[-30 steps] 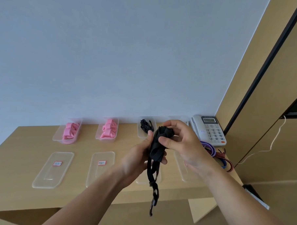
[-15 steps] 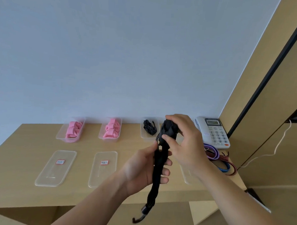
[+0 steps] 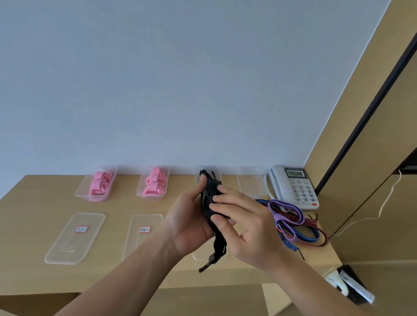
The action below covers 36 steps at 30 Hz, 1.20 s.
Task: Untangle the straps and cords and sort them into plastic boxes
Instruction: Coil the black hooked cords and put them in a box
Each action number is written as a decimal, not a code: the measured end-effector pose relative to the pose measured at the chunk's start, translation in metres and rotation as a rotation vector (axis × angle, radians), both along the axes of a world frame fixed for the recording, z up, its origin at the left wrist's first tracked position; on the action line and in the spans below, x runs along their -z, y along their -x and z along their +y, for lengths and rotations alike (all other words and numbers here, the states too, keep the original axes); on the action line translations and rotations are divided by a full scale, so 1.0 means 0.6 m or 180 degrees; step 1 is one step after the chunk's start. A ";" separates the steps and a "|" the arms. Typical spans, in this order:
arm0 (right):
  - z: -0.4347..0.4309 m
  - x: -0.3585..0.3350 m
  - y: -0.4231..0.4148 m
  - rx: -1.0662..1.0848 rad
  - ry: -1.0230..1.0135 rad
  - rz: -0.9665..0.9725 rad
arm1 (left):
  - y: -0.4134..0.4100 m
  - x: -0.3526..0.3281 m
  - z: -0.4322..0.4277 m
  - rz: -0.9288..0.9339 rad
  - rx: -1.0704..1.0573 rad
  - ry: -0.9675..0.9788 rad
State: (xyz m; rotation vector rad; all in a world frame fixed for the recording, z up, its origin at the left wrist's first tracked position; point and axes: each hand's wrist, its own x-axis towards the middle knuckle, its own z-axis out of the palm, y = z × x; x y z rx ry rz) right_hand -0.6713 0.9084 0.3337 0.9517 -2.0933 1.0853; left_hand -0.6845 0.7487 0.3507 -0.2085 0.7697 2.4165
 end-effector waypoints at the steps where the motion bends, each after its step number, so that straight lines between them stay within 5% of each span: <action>1: -0.002 -0.002 -0.002 0.0009 0.0049 -0.0006 | 0.001 -0.003 -0.001 0.0041 -0.0028 0.0098; 6: -0.018 0.004 -0.014 0.0309 0.0433 -0.0188 | 0.006 -0.009 0.003 0.0091 -0.0415 0.0297; 10: -0.036 0.033 -0.029 0.0490 0.0565 -0.2894 | 0.023 -0.008 -0.004 -0.0057 -0.1190 0.0232; 12: -0.035 0.050 -0.024 0.0287 0.0671 -0.3377 | 0.028 0.005 -0.015 0.0215 -0.1470 0.0678; 21: -0.013 0.015 -0.001 0.0061 0.0096 -0.3697 | -0.002 0.068 -0.046 0.1258 -0.1440 0.2699; 25: -0.011 0.003 0.013 -0.0132 0.0885 -0.4062 | -0.009 0.077 -0.070 0.1760 -0.0838 0.3181; 28: -0.018 0.002 0.023 -0.0194 0.1736 -0.4421 | -0.014 0.082 -0.094 0.1938 -0.0481 0.3439; 36: -0.079 -0.007 0.042 -0.0445 0.1790 -0.4527 | 0.002 0.085 -0.149 0.1931 0.0075 0.3318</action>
